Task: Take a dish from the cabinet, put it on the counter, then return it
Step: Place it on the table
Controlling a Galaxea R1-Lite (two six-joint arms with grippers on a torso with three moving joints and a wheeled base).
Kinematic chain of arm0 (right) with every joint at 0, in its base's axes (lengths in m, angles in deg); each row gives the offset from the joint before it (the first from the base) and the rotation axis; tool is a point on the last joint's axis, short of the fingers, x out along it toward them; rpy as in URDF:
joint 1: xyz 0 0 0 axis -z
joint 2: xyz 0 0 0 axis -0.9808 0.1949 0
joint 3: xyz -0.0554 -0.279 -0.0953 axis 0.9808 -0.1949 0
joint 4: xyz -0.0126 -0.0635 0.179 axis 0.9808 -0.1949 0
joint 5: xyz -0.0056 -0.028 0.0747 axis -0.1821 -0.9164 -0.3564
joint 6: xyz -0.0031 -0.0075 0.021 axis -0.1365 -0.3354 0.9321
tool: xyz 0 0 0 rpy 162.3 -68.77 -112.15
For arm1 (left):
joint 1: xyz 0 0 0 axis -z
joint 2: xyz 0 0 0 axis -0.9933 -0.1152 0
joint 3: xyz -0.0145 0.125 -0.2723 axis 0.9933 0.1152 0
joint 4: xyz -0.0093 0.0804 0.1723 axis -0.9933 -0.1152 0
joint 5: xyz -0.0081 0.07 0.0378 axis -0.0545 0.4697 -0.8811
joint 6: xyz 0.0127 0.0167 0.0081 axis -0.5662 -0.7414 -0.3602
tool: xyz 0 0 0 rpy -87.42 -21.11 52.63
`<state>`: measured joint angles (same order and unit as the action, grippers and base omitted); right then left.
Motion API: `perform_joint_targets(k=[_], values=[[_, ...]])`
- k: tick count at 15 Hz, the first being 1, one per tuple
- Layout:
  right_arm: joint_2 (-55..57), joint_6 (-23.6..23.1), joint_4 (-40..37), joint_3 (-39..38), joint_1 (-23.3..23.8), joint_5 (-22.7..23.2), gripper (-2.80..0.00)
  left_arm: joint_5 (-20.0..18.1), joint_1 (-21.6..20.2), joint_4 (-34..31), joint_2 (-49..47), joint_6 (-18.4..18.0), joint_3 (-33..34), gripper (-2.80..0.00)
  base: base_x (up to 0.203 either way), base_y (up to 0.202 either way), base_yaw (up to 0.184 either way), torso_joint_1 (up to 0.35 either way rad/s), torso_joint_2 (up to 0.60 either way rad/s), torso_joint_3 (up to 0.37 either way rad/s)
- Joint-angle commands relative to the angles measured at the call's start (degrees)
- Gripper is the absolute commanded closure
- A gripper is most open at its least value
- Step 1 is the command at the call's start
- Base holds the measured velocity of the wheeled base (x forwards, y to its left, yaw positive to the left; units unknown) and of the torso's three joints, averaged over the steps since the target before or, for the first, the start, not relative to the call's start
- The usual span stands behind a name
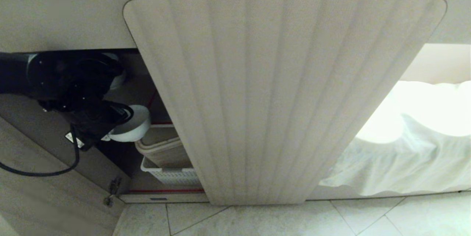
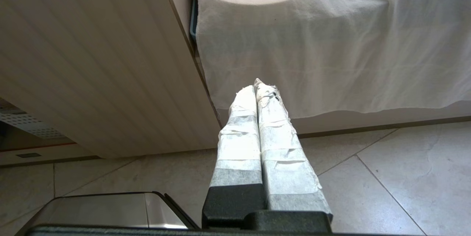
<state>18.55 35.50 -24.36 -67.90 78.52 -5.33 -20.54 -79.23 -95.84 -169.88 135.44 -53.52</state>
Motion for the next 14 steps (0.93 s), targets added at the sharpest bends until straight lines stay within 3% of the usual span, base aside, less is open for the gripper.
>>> perform_joint_targets(k=[1, 8, 14], values=[[-0.02, 0.04, 0.0, -0.01, -0.02, 0.0, 0.0, 0.12, 0.05, -0.18, 2.42, 0.36, 2.25, 0.0, 0.0, 0.0, 0.0, 0.0, 0.0, 0.0], [-0.02, 0.04, 0.0, -0.01, -0.02, 0.0, 0.0, 0.03, 0.07, -0.01, 6.52, 0.28, 8.59, 0.0, 0.0, 0.0, 0.0, 0.0, 0.0, 0.0], [-0.02, 0.04, 0.0, -0.01, -0.02, 0.0, 0.0, 0.03, 2.72, -0.01, 10.66, 0.28, 12.96, 0.0, 0.0, 0.0, 0.0, 0.0, 0.0, 0.0]])
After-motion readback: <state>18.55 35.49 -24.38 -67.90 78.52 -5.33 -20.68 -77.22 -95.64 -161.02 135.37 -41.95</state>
